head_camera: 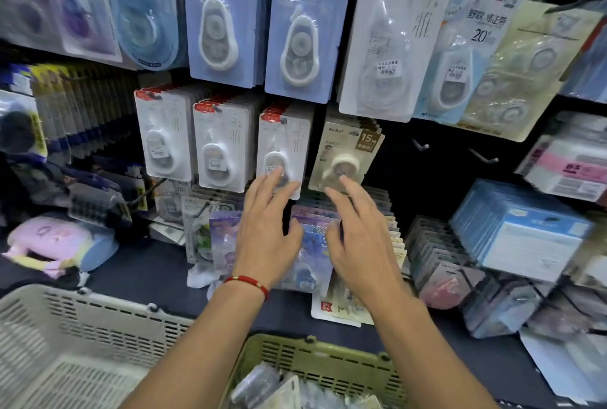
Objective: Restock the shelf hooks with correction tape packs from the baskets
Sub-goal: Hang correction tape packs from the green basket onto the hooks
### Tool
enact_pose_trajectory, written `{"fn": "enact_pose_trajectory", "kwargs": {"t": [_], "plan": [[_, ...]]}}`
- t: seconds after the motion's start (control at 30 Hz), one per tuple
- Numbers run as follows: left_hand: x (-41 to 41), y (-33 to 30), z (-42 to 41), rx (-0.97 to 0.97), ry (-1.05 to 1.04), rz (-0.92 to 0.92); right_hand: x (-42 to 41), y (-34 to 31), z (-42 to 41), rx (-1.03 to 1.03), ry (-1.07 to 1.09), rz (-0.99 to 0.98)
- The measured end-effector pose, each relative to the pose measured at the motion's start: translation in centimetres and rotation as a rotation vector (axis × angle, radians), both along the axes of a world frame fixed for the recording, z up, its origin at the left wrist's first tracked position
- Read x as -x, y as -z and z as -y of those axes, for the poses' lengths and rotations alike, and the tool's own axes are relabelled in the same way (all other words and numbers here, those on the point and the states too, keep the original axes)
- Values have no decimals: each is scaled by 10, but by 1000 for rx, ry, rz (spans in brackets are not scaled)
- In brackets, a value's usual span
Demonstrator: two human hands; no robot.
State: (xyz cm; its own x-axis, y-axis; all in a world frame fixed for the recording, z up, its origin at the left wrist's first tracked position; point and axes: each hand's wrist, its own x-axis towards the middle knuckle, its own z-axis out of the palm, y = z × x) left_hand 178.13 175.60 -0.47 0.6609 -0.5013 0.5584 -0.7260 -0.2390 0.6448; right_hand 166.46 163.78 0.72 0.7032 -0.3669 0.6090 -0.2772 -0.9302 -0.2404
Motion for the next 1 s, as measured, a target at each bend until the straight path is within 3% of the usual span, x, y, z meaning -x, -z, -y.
{"fn": "enact_pose_trajectory", "kwargs": {"t": [0.2,0.37,0.6,0.77,1.0], "plan": [[-21,13,8,-146,106,-54,-45,-15,37,151,135,-297],[-27,18,11,-136,103,-63,-52,-13,49,234,151,-327],[-20,17,-1,-154,165,-92,-34,-7,42,121,65,-298],[-3,39,-38,-496,289,-5,16,38,25,-96,-17,-390],[27,94,-102,-1029,421,37,80,150,-47,-343,-222,-908]]}}
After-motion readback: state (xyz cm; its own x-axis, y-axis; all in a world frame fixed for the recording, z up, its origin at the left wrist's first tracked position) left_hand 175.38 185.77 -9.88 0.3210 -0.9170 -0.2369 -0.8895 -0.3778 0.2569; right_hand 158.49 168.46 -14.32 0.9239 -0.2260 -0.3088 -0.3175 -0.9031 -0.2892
